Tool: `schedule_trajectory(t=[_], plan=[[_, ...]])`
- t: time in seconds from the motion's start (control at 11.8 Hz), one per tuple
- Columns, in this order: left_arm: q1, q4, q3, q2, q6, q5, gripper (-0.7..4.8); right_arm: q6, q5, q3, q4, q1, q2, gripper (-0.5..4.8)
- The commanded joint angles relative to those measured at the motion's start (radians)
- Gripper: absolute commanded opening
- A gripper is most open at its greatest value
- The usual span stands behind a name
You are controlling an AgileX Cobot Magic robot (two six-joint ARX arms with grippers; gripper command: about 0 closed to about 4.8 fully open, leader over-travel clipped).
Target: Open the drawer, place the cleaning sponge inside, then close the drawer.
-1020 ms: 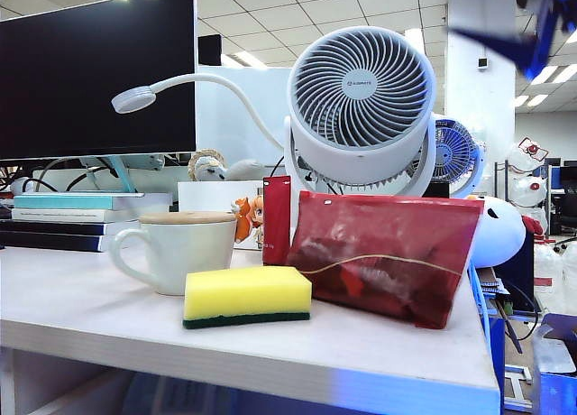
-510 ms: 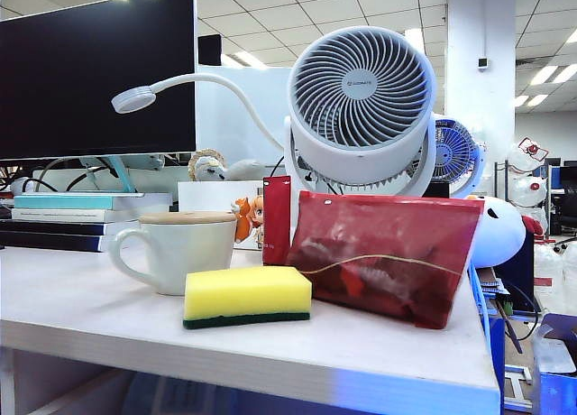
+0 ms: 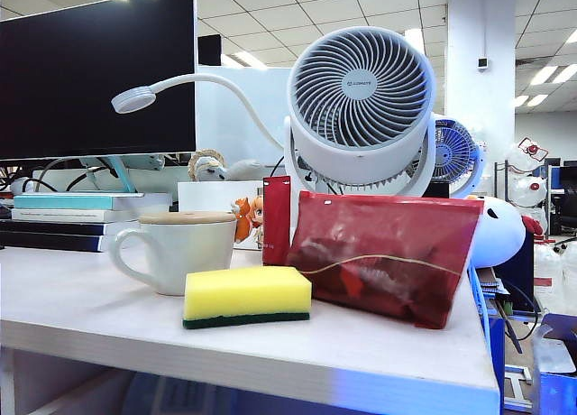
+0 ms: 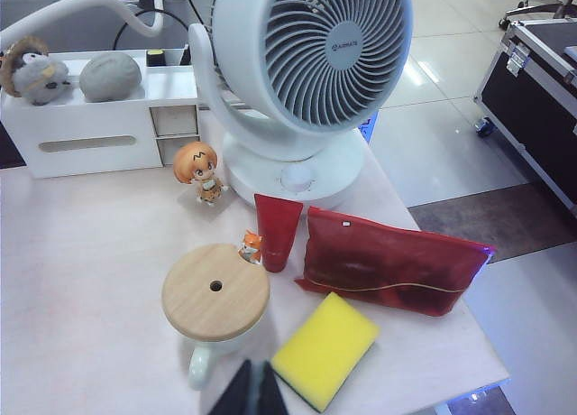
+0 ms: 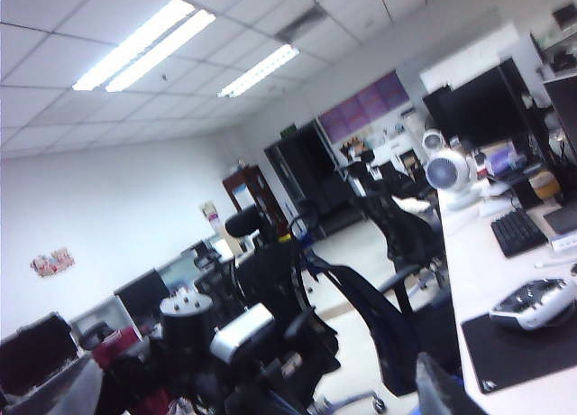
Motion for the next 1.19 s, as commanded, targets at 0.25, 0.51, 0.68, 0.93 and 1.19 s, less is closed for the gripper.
schedule_trajectory(t=[0.25,0.51,0.68,0.93,1.19], plan=[[0.001,0.009,0.003,-0.002,0.006,0.005,-0.03,0.106,0.003,0.004,-0.017,-0.001,-0.003,4.79],[0.001,0.009,0.003,-0.002,0.006,0.005,-0.03,0.032,-0.054,0.004,-0.037,-0.001,-0.003,4.79],[0.001,0.009,0.003,-0.002,0.006,0.005,-0.03,-0.021,-0.061,0.004,-0.079,-0.001,-0.003,3.82],[0.001,0.009,0.003,-0.002,0.006,0.005,-0.03,-0.148,-0.048,0.004,-0.229,-0.001,-0.003,4.05],[0.001,0.009,0.003,-0.002,0.006,0.005,-0.03,-0.386,0.074,0.005,-0.483,-0.001,-0.005,4.1]])
